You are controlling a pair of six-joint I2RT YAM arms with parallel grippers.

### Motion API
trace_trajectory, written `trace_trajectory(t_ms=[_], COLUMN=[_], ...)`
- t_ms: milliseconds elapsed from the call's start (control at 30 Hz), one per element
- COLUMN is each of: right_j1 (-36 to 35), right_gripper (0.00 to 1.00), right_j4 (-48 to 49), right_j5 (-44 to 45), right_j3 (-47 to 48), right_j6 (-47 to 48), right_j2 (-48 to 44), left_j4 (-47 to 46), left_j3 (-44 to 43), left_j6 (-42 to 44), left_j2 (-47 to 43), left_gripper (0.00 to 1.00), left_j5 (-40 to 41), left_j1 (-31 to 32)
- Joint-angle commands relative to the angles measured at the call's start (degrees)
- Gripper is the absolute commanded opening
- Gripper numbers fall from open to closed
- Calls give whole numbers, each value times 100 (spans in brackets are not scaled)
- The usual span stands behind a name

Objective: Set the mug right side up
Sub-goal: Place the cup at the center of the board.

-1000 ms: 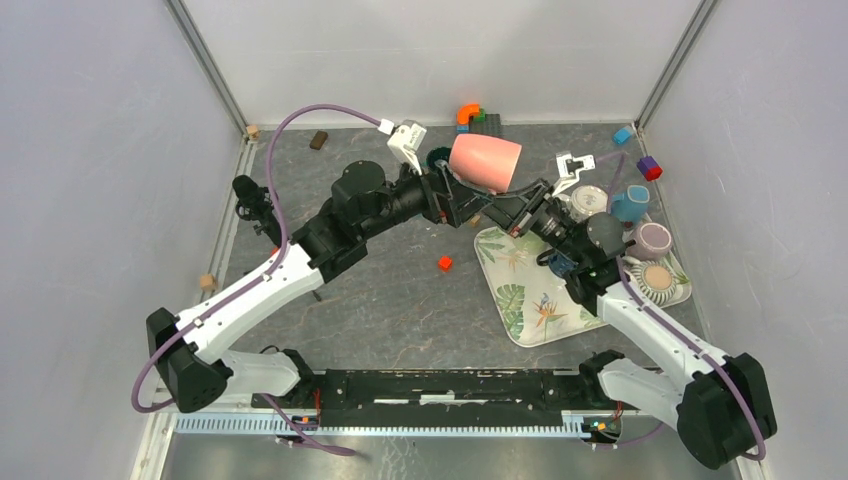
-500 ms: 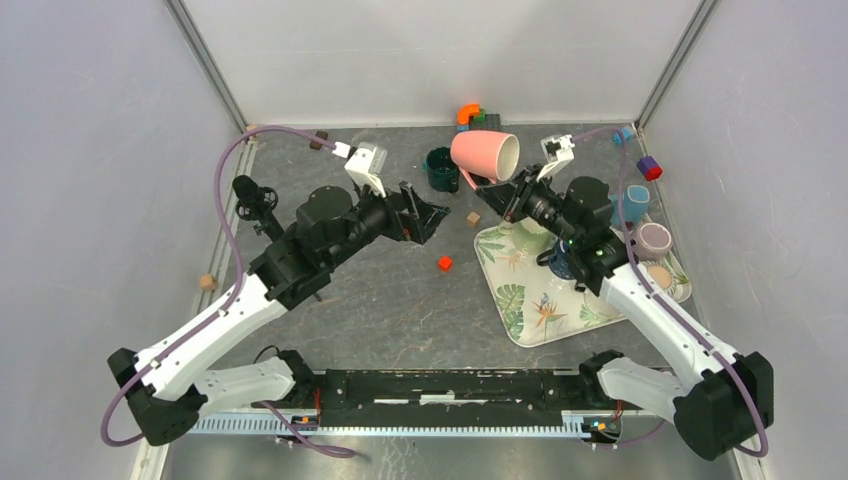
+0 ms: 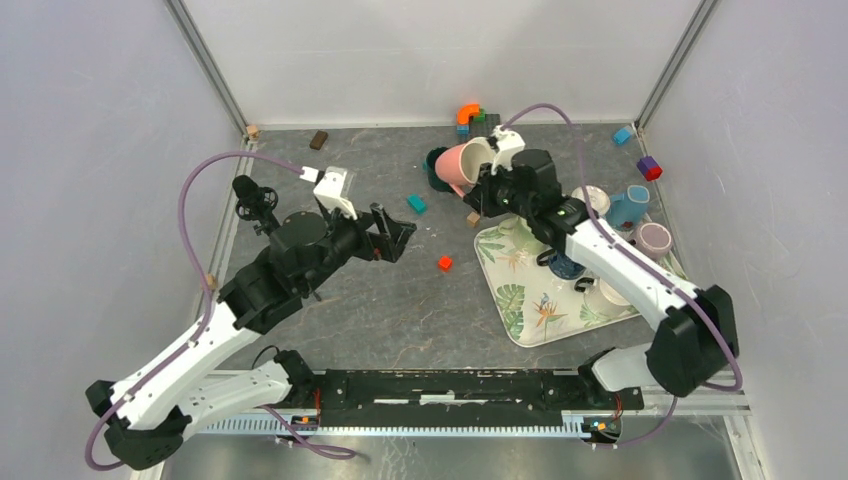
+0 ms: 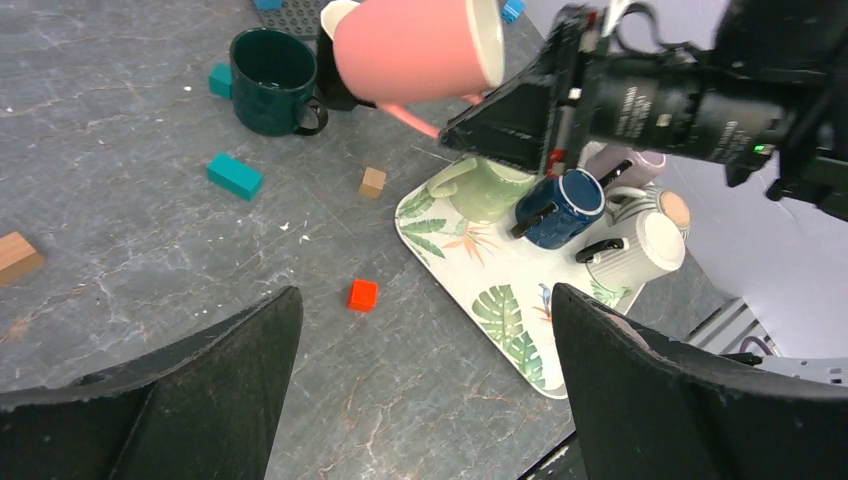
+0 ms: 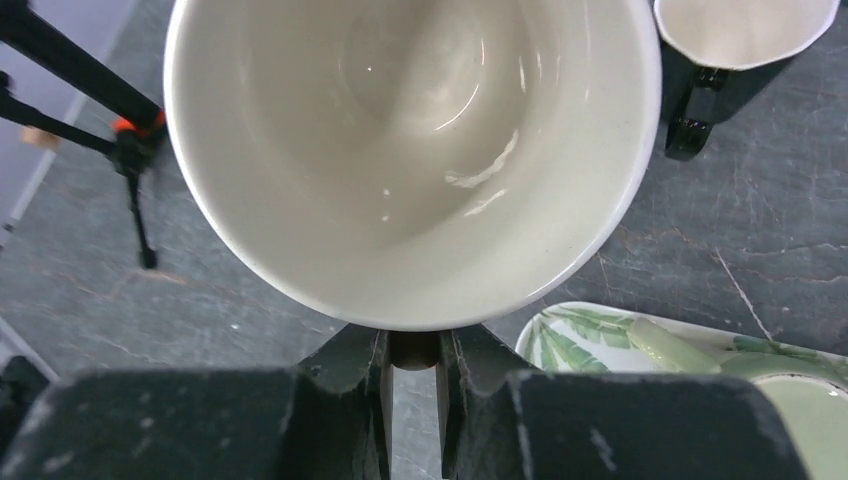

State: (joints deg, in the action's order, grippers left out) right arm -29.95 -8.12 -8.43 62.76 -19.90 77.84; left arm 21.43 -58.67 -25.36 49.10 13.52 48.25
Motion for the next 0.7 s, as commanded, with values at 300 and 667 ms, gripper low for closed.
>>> trace_trajectory(t_ms=[300,667], right_j1=[-668,-802], right_gripper=[0,0], right_j4=[-1026,-1766], right_j5=[1214,1385], right_j3=[1716,2597], right_j6=[894,1060], right_j2=[1707,3027], left_j4=[326,401], left_j3=[179,478], left_j6=[461,659], left_j2=[-675,-1087], left_gripper=[100,100], left_j5=[440,913], left_j1=[0,0])
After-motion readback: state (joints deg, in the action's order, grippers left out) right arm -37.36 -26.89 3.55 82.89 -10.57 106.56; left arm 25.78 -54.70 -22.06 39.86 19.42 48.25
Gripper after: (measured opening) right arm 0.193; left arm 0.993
